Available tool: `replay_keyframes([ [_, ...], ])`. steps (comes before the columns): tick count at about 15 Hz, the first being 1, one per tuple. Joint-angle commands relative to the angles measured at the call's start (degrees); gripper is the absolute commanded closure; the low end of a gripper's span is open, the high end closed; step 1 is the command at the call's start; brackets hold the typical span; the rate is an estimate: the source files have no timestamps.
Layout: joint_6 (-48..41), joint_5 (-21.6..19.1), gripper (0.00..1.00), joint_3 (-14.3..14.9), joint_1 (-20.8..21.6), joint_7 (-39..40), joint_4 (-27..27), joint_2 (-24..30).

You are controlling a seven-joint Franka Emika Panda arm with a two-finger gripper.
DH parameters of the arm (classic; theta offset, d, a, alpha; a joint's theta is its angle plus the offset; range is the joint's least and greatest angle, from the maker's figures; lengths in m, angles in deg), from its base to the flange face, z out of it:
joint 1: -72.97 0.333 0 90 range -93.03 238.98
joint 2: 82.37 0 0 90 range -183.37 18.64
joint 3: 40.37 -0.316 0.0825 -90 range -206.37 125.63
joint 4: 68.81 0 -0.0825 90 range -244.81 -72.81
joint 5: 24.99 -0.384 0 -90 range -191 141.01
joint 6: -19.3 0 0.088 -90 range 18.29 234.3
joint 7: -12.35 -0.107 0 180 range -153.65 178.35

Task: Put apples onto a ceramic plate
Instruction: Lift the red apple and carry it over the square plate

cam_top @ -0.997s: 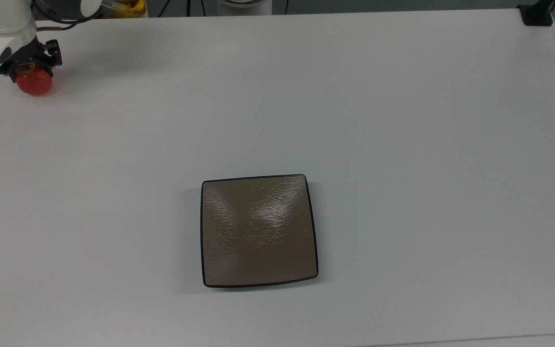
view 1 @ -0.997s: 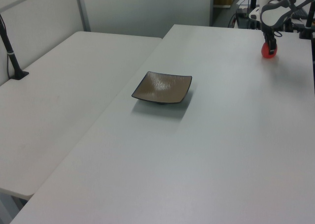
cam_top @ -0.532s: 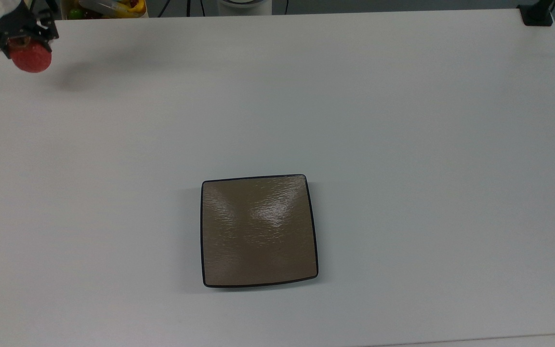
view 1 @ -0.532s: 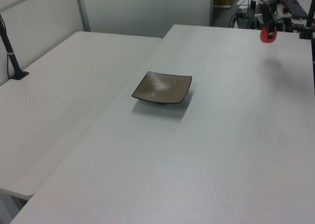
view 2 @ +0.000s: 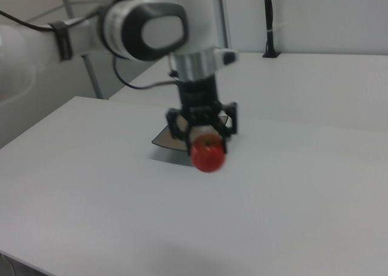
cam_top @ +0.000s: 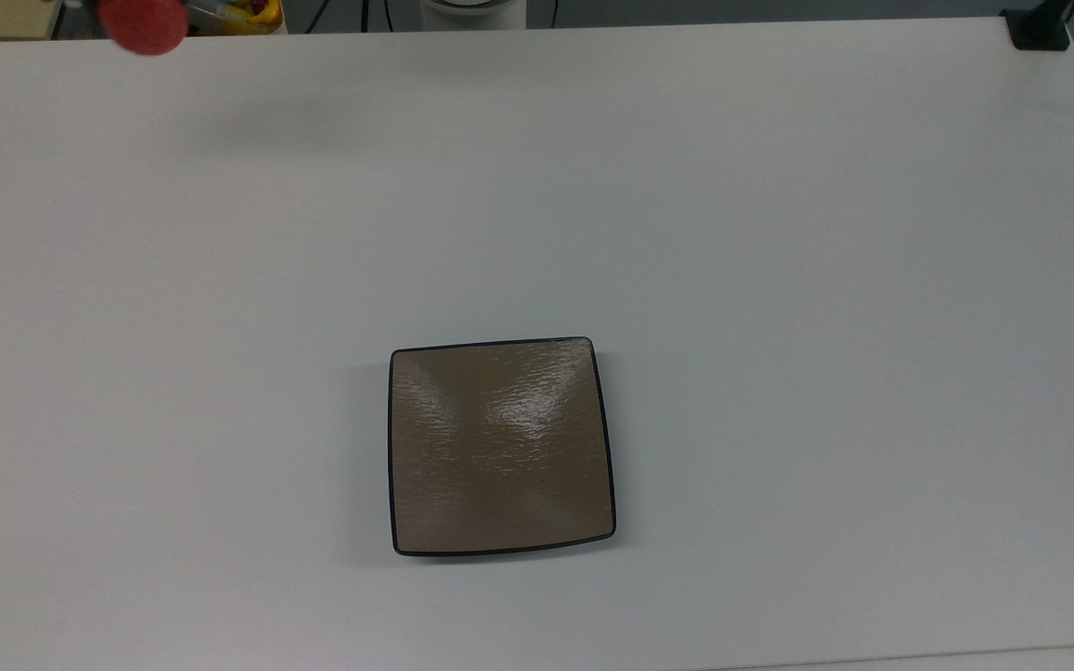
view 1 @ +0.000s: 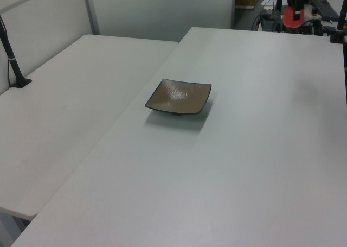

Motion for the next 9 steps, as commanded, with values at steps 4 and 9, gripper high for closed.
replay_keyframes([
  [4,-2.59,-3.67,1.0,0.49,10.63,-17.81,-0.3,2.83],
  [9,-2.06,-5.78,1.0,0.22,14.59,-33.0,6.79,-4.54],
])
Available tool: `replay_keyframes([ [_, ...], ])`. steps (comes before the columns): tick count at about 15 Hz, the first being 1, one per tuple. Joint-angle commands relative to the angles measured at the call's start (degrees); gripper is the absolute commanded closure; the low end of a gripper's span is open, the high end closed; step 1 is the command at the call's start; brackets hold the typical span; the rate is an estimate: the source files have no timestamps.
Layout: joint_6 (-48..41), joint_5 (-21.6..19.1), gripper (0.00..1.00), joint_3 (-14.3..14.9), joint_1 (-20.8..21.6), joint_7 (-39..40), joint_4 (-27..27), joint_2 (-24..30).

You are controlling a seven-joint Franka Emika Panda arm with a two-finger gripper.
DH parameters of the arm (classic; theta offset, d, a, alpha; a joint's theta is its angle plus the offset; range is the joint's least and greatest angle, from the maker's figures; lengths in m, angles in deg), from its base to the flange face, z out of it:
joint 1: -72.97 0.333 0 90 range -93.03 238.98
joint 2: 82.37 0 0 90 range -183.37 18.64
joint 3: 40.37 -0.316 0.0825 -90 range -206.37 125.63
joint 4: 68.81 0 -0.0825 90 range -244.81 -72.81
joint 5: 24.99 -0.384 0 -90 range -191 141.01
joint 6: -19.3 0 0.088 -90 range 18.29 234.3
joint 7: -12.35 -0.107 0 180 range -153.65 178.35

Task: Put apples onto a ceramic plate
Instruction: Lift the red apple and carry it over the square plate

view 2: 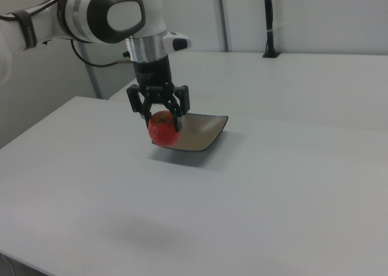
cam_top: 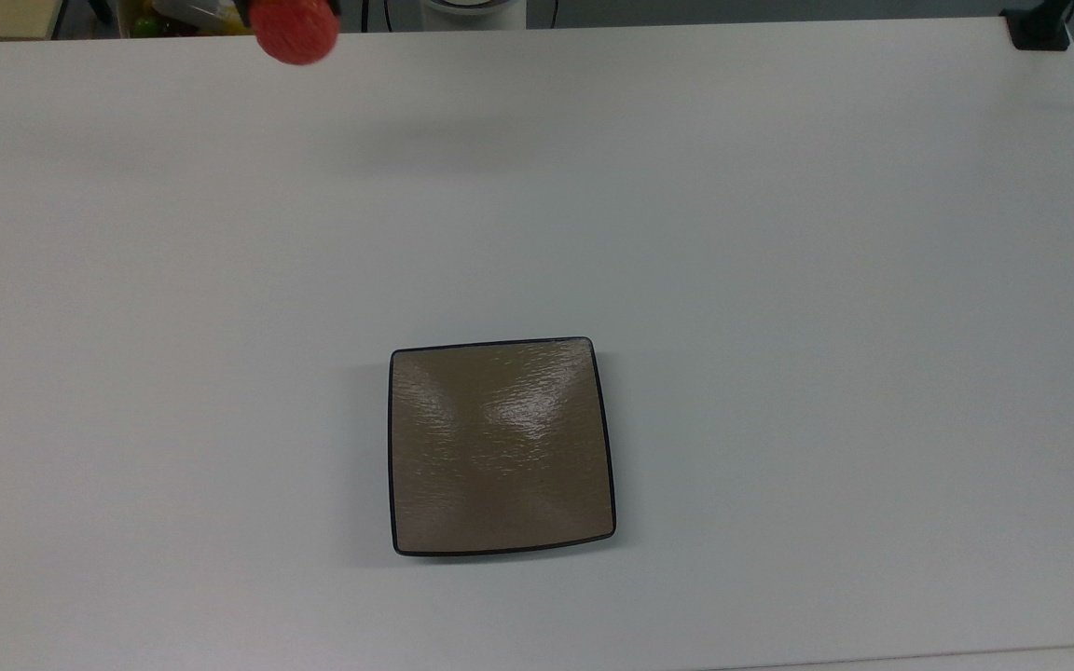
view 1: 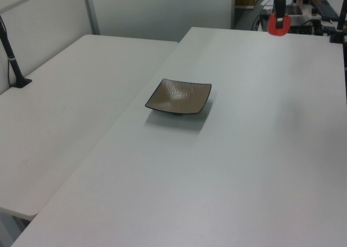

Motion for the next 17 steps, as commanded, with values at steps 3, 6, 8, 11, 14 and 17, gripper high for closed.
replay_keyframes([
  [3,5.36,-5.1,1.0,-0.25,1.87,-15.06,9.07,-9.71],
  [6,15.89,-5.19,1.0,-1.92,1.78,-24.11,11.09,-14.81],
  [8,23.36,-5.11,1.0,-3.58,1.87,-30.0,11.53,-19.1],
  [11,26.91,-5.19,1.0,-4.03,3.19,-36.43,16.18,-25.53],
  [14,27.0,-5.1,1.0,-3.94,5.29,-40.82,20.75,-31.76],
  [17,26.92,-5.1,1.0,-3.94,5.74,-45.4,25.76,-36.78],
])
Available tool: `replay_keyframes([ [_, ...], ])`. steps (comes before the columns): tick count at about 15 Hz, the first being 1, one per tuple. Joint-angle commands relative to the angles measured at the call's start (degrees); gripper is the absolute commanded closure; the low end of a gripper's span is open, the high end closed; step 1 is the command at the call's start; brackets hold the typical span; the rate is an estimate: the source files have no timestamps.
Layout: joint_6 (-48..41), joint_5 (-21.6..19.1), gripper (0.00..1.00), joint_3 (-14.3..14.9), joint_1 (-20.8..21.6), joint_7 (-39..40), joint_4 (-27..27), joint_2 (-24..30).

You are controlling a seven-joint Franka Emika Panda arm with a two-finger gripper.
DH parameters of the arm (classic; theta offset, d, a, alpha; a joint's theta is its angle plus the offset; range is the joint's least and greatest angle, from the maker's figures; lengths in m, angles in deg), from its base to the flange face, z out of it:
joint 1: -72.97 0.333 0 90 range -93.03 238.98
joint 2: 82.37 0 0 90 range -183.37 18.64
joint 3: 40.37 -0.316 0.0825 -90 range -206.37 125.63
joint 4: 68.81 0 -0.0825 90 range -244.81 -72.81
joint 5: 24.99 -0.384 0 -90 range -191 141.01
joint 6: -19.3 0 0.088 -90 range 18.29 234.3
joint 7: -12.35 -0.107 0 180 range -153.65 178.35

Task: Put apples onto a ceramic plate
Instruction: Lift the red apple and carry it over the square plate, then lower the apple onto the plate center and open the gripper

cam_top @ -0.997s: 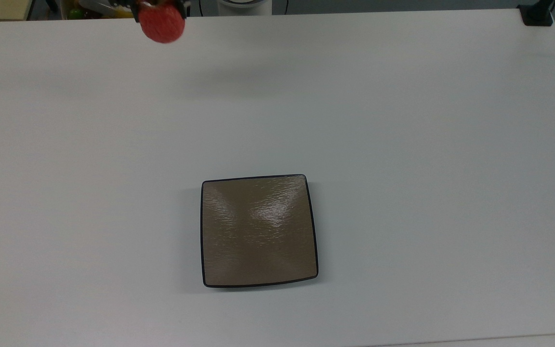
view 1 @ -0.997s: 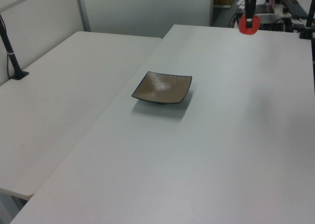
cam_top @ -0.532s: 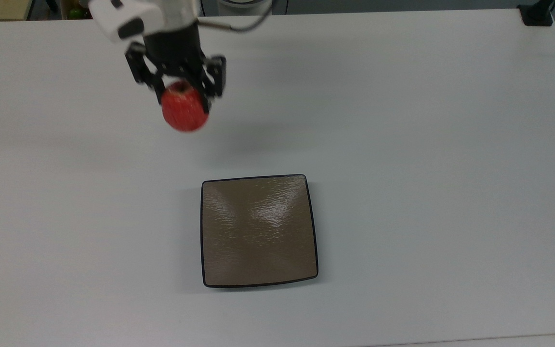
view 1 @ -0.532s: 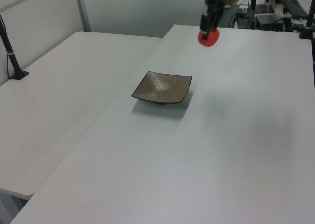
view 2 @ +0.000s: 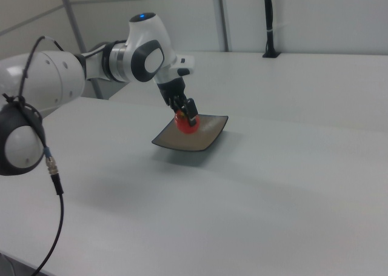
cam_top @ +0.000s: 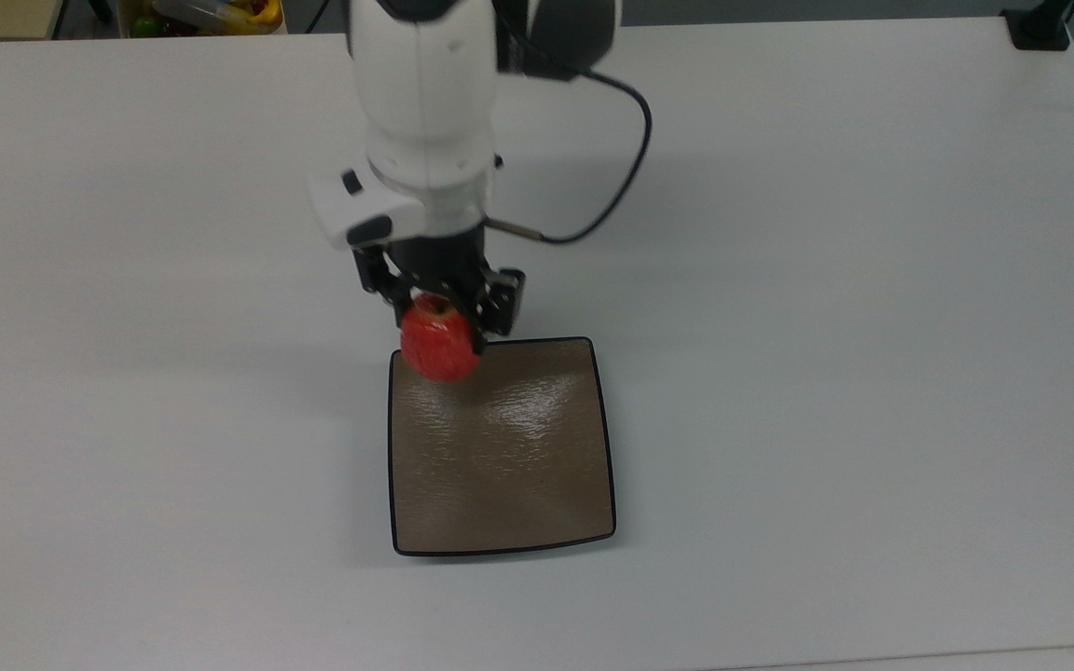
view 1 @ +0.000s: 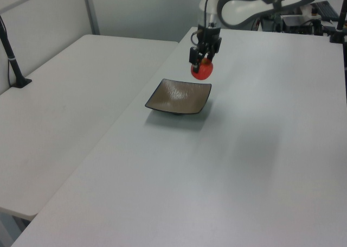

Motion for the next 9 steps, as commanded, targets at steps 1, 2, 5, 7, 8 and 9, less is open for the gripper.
replay_keyframes([
  [1,-0.13,-0.87,1.0,0.58,0.7,-6.1,9.39,-8.59],
  [2,-0.04,-0.87,1.0,0.58,0.78,-6.98,10.46,-10.01],
  [5,3.64,-0.87,1.0,-0.12,0.96,-9.09,11.26,-11.86],
  [7,5.05,-0.87,1.0,-0.39,1.13,-9.98,11.35,-12.92],
  [8,5.67,-0.87,1.0,-0.65,1.05,-9.98,11.26,-12.92],
  [9,5.93,-0.87,1.0,-1.18,1.05,-10.07,11.26,-13.44],
])
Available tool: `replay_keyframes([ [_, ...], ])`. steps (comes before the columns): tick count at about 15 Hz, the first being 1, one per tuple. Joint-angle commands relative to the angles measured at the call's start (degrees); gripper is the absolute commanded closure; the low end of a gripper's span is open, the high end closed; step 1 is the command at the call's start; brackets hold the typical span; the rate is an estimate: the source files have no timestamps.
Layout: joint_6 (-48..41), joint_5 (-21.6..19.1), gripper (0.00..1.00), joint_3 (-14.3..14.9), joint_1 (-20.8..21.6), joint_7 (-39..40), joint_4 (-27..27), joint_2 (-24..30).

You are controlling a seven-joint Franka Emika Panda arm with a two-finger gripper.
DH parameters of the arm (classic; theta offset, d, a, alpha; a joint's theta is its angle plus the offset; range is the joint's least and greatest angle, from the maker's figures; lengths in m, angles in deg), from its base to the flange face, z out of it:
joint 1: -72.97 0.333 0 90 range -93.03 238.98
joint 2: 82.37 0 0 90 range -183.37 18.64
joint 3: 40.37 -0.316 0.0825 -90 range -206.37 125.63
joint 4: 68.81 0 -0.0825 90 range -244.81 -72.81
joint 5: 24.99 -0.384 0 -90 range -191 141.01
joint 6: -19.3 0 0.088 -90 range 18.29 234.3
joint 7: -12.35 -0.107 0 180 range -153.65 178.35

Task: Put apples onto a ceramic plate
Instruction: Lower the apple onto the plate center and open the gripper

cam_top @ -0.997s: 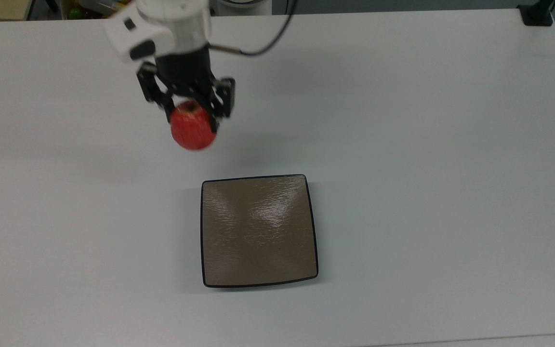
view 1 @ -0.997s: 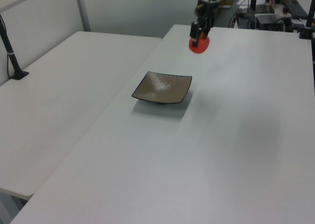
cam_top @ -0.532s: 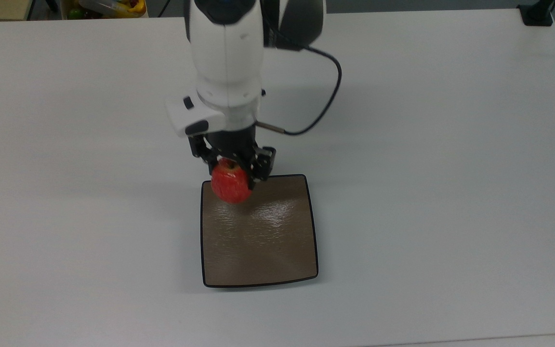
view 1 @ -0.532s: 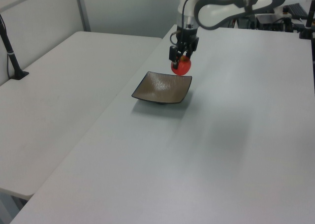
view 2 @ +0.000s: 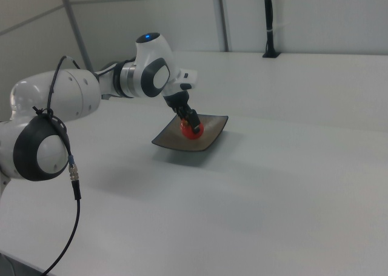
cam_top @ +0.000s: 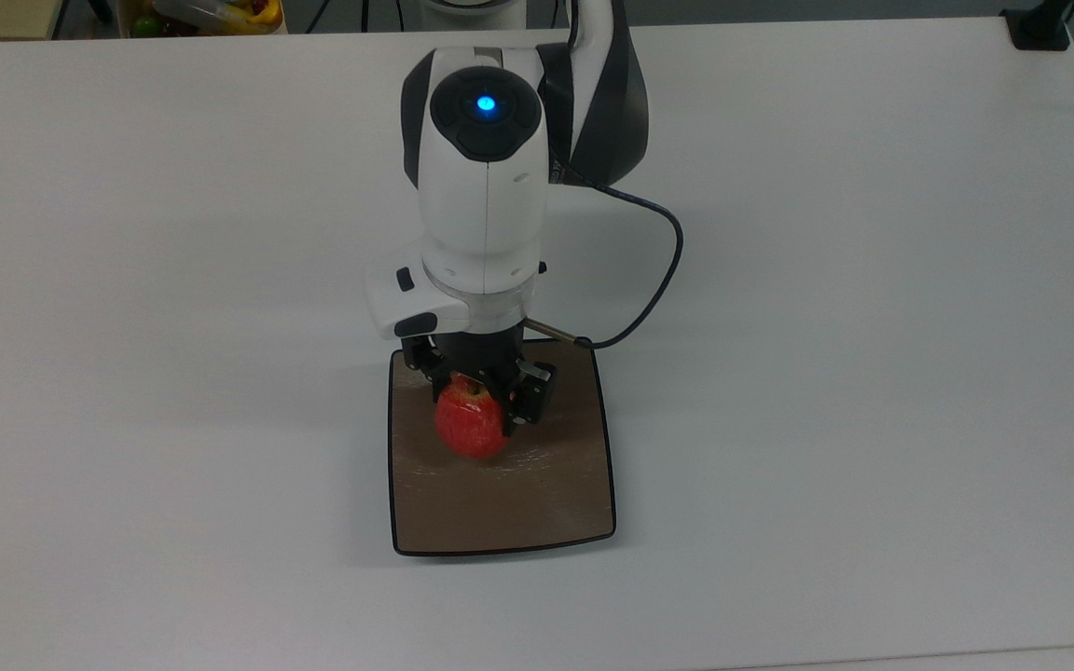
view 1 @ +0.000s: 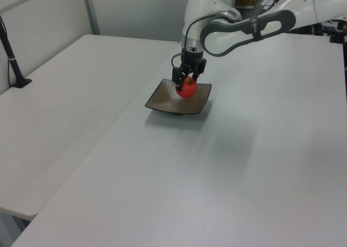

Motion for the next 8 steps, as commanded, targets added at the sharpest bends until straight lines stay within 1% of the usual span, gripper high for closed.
replay_keyframes([
  [1,1.69,-0.87,1.0,-0.79,0.15,-1.2,1.64,-1.7],
  [2,2.48,-0.87,0.98,-0.79,0.23,-1.29,1.55,-1.88],
  [4,3.89,-0.87,0.89,-0.88,0.5,-1.2,1.29,-2.06],
  [5,4.07,-0.69,0.83,-0.88,0.58,-1.2,1.11,-2.32],
  [7,4.16,-0.43,0.73,-0.88,0.67,-1.2,1.02,-2.76],
  [8,4.16,-0.34,0.63,-0.88,0.67,-1.2,1.02,-3.11],
])
